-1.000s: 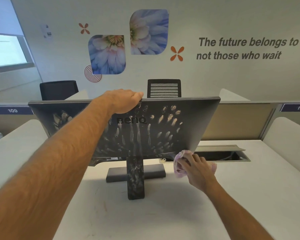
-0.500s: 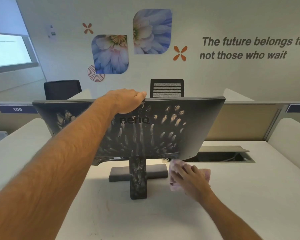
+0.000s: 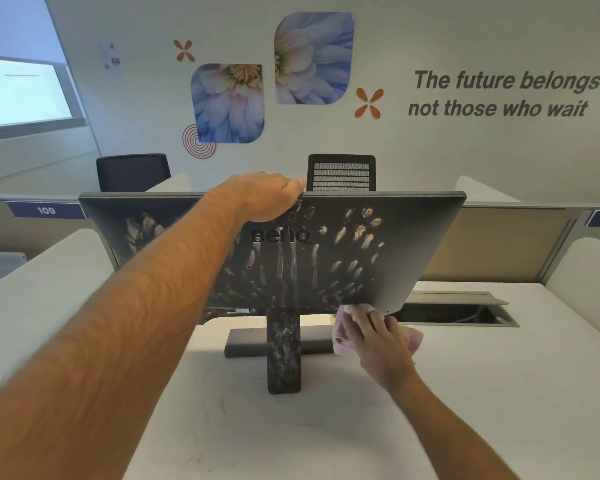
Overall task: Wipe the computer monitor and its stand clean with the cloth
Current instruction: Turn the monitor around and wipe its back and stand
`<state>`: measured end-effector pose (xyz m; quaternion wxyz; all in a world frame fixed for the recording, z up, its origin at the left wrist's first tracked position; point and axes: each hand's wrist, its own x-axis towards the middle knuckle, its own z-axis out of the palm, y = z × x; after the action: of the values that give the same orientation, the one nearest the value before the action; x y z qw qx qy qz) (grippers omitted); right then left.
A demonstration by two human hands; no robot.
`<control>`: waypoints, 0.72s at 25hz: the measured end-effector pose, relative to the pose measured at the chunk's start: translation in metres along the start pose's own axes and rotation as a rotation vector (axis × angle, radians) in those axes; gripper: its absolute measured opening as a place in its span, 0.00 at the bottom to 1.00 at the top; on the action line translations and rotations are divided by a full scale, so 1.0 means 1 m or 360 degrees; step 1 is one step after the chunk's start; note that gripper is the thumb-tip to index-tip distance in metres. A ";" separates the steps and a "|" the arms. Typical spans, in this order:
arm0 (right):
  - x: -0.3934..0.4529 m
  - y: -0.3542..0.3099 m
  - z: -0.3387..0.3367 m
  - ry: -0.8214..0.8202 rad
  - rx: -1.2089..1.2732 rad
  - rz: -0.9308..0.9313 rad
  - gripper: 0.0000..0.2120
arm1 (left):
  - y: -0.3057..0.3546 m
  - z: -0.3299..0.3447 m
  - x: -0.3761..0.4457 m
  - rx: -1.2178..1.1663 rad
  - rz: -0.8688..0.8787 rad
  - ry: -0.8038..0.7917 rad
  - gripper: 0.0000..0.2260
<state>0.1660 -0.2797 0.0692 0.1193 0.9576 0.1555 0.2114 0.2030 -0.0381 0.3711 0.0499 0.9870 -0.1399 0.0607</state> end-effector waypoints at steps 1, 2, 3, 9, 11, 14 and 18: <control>-0.001 0.002 0.002 -0.0007 -0.0021 0.0006 0.30 | 0.001 0.000 -0.001 -0.0002 0.0005 -0.0008 0.26; -0.003 0.002 0.005 -0.0050 -0.0036 0.0009 0.31 | 0.002 0.000 -0.001 -0.0003 0.0011 -0.0007 0.26; -0.004 0.001 0.008 -0.0105 -0.0035 0.0012 0.32 | 0.003 -0.001 -0.002 0.0004 0.0019 0.0001 0.26; 0.001 -0.001 0.003 -0.0084 0.0065 0.0097 0.31 | 0.002 -0.002 -0.003 -0.0014 0.0016 0.0001 0.26; -0.002 -0.001 0.007 -0.0156 0.0028 0.0089 0.33 | 0.004 -0.002 -0.005 -0.0007 0.0026 -0.0008 0.25; -0.004 -0.010 0.010 -0.0194 0.0105 0.0072 0.35 | 0.004 -0.002 -0.006 -0.0028 0.0032 -0.0003 0.26; 0.008 -0.012 0.002 -0.0067 0.0206 0.0060 0.31 | 0.004 -0.002 -0.006 -0.0030 0.0026 -0.0007 0.26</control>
<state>0.1708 -0.2658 0.0671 0.0564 0.9703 0.1481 0.1830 0.1963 -0.0402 0.3730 0.0585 0.9855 -0.1488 0.0575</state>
